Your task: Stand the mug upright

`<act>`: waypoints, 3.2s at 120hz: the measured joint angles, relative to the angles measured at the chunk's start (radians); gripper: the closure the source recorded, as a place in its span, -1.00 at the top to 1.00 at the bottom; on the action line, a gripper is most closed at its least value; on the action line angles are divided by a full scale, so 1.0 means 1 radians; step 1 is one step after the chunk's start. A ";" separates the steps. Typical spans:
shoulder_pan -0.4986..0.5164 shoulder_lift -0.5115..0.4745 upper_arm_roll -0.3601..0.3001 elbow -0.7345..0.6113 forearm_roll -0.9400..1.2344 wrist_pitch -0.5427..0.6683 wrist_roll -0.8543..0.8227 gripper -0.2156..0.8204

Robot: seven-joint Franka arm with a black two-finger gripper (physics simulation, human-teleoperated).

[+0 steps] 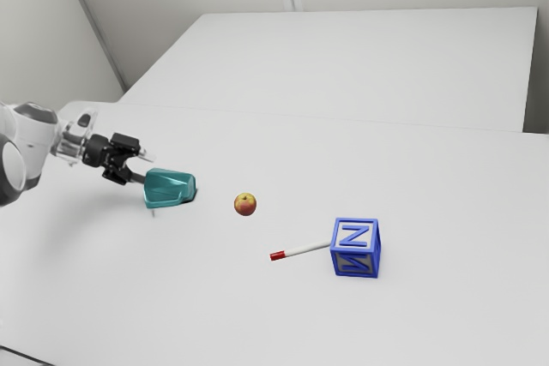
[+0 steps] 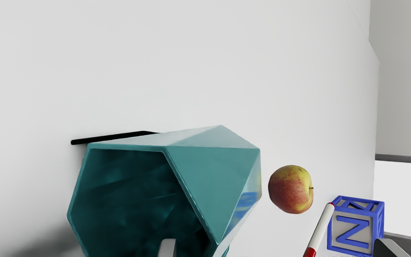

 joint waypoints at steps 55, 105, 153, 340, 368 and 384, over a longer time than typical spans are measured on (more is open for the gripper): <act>0.000 0.031 -0.022 -0.002 -0.038 -0.008 0.045 -0.33; -0.003 0.013 -0.022 0.000 -0.039 -0.011 0.065 -0.87; -0.074 -0.143 -0.065 0.044 0.184 0.004 -0.029 -0.92; -0.201 -0.296 -0.307 -0.269 0.963 0.518 -0.760 -0.64; -0.205 -0.318 -0.326 -0.266 0.959 0.514 -0.785 0.16; -0.207 -0.358 -0.353 -0.225 0.958 0.494 -0.794 0.36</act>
